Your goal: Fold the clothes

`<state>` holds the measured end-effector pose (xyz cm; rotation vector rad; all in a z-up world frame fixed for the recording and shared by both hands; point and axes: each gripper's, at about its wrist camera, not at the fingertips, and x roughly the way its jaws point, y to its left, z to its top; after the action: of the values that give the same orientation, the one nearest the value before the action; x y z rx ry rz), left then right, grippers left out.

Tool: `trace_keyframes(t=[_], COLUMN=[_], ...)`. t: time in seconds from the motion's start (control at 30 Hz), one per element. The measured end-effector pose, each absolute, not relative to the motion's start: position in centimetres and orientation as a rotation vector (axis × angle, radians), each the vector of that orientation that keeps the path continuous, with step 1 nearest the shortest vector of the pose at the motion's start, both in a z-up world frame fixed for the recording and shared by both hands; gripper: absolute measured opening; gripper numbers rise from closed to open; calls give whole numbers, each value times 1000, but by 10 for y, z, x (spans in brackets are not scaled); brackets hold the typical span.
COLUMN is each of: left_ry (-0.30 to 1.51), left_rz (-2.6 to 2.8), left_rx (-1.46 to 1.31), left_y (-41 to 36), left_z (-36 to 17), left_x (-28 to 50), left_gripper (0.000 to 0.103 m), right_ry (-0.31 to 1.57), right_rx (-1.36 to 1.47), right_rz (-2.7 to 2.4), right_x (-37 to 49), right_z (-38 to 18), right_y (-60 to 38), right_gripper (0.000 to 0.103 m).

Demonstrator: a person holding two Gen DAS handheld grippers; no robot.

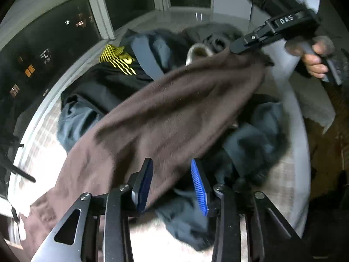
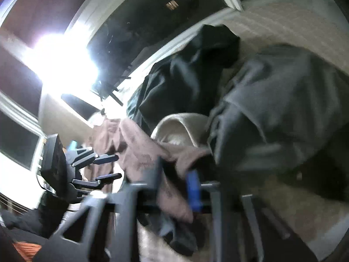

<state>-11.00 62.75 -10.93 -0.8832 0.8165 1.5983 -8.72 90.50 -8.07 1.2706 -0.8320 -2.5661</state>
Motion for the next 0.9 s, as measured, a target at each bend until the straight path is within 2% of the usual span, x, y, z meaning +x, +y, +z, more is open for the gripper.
trace_keyframes(t=[0.1,0.17,0.23,0.27,0.33,0.4,0.5,0.53,0.6,0.73,0.77,0.83,0.9], left_ry=[851,869,872,862,846,835,824,825,868,972,1006,972,836], left_rz=[1577,1574,1575,1577,1574,1554,1529,1523,1534,1563,1576,1582,1588], left_rx=[-928,-940,-945,-942,-921,-857,-734,-691,-635,-546,-542,-614,-718], left_y=[638,638,636,636,639,651,680,692,718,764,771,776,770], left_z=[-129,-134,-130,-126,-114,-99,-84,-80,-86,-102,-109,-112,-101], left_x=[-112,-111,-107,-105,-96,-76,-41,-30,-14,9,9,-1,-19], left_gripper=[35,36,36,36,36,39,58,60,64,63,60,28,11], right_ry=[-639,-524,-660,-779,-976,-1004,-1027,-1040,-1059,-1047,-1045,-1030,-1013], right_rx=[1124,1205,1381,1351,1230,1140,1117,1108,1092,1098,1097,1091,1084], right_rz=[-2759,-2787,-2700,-2676,-2656,-2718,-2717,-2713,-2706,-2704,-2703,-2711,-2713], right_x=[-69,-64,-65,-59,-42,-27,-17,-15,-10,-5,-3,2,5], right_z=[-65,-73,-98,-101,-98,-86,-76,-75,-72,-69,-68,-64,-60], right_y=[896,893,909,919,941,954,966,968,971,968,968,969,970], right_gripper=[4,5,7,11,13,13,19,24,25,25,25,25,25])
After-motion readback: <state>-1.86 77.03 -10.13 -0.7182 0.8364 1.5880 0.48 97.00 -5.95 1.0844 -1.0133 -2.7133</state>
